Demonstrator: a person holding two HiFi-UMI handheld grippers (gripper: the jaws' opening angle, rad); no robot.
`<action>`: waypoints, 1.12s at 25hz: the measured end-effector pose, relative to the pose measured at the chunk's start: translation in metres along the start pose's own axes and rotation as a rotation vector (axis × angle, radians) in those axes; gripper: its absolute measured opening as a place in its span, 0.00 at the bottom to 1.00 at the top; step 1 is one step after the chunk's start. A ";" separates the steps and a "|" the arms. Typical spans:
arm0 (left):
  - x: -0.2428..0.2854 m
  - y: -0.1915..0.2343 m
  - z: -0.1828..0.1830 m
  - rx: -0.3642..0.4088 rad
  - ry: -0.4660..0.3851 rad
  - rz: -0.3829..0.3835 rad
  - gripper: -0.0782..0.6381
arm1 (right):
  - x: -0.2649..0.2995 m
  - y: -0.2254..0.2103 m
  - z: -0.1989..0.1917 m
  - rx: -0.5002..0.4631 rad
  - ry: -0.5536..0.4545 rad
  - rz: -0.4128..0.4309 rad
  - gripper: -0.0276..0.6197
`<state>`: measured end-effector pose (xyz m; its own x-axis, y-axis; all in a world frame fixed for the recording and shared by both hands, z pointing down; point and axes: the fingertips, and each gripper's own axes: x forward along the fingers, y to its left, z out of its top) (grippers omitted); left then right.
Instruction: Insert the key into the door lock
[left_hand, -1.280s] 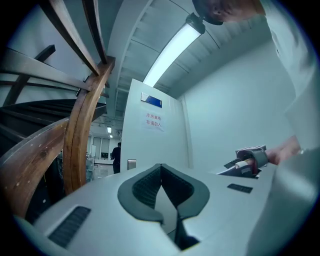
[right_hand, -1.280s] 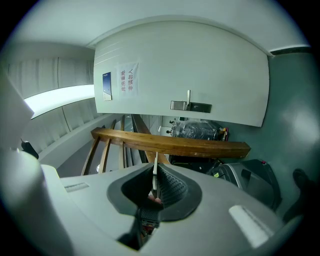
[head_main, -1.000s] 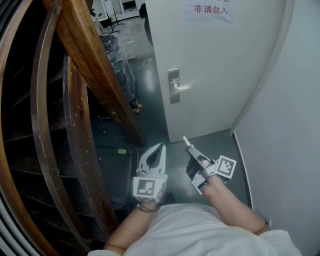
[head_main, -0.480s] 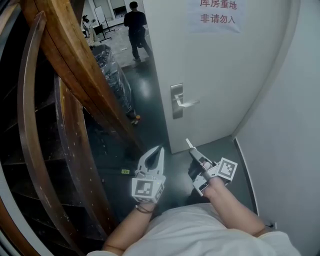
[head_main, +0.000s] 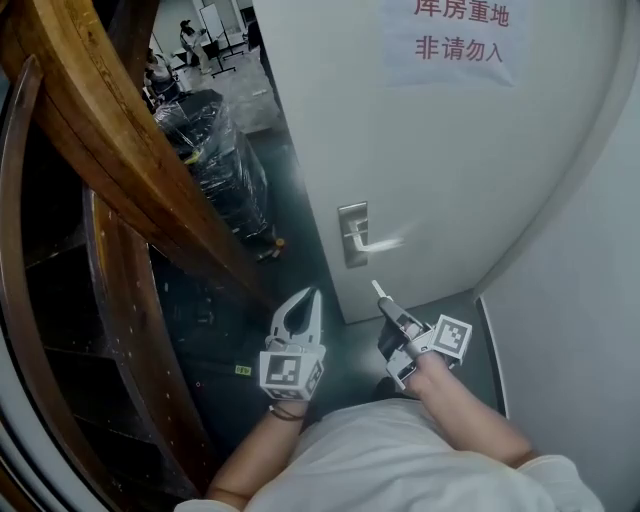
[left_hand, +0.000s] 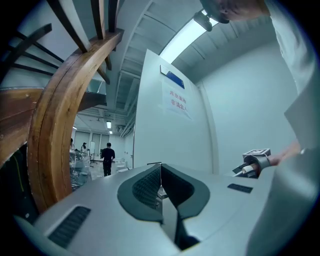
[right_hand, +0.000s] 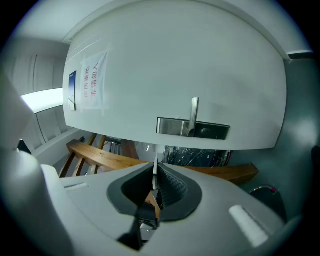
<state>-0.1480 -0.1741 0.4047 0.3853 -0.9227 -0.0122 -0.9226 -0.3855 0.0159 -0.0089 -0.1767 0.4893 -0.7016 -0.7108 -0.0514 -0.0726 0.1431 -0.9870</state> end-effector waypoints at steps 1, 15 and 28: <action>0.011 0.003 -0.004 -0.008 0.006 0.013 0.12 | 0.006 -0.006 0.008 0.008 0.005 -0.005 0.08; 0.109 0.042 -0.043 -0.015 0.041 0.108 0.12 | 0.073 -0.074 0.042 0.083 0.080 -0.065 0.08; 0.170 0.098 -0.084 -0.068 0.090 0.138 0.23 | 0.109 -0.155 0.056 0.129 0.018 -0.178 0.08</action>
<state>-0.1708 -0.3692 0.4880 0.2580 -0.9625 0.0843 -0.9646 -0.2516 0.0791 -0.0340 -0.3149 0.6284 -0.6982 -0.7046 0.1266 -0.1055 -0.0737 -0.9917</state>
